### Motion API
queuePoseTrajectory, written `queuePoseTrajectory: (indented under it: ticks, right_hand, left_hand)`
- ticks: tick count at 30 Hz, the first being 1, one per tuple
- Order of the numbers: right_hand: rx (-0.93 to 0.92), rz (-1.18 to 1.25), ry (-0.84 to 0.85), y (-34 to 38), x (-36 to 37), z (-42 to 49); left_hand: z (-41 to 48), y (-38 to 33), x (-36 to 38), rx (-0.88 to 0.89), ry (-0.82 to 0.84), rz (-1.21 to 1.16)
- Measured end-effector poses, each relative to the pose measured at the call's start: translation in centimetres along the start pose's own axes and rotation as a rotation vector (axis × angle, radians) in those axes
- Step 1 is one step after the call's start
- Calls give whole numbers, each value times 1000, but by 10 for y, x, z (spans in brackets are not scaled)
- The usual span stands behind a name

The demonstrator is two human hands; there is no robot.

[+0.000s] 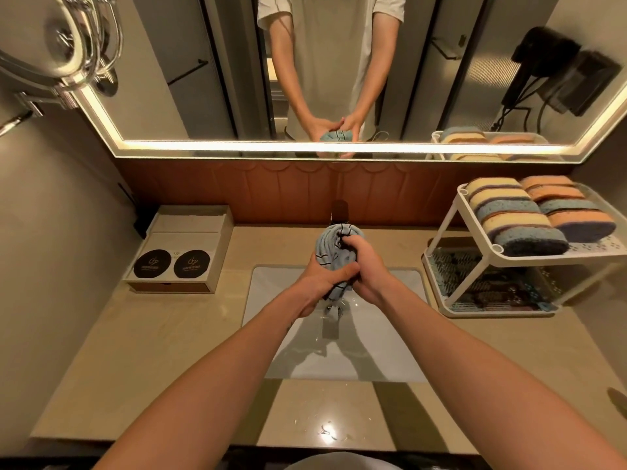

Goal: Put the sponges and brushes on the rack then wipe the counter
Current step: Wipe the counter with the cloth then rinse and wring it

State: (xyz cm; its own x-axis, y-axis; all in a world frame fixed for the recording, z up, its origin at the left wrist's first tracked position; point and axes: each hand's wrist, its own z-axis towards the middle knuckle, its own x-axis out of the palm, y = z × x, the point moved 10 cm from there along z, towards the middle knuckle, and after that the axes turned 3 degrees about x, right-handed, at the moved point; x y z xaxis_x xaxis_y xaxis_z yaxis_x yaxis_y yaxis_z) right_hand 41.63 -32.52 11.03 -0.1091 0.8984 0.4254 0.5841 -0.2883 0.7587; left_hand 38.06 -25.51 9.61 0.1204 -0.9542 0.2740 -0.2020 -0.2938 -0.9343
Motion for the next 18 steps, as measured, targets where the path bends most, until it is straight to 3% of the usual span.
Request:
queuePoseTrajectory:
  ticks: [3, 6, 9, 11, 15, 18]
  right_hand:
    - [102, -16, 176, -8, 16, -5]
    - [70, -307, 124, -6, 10, -7]
    - [-122, -875, 19, 18, -10, -8]
    - [-282, -1136, 88, 32, -11, -15]
    - [-868, -1871, 238, 37, 11, -36]
    - [-998, -2011, 270, 21, 20, -29]
  left_hand:
    - [-2, 1, 0, -1, 72, 125]
    - [-2, 7, -3, -81, 104, 290]
    - [1, 7, -30, -181, -24, 483]
    - [1, 8, -45, -252, -58, 579]
    - [-2, -4, -33, -269, 66, 673]
    - [-3, -10, -15, -275, 224, 786]
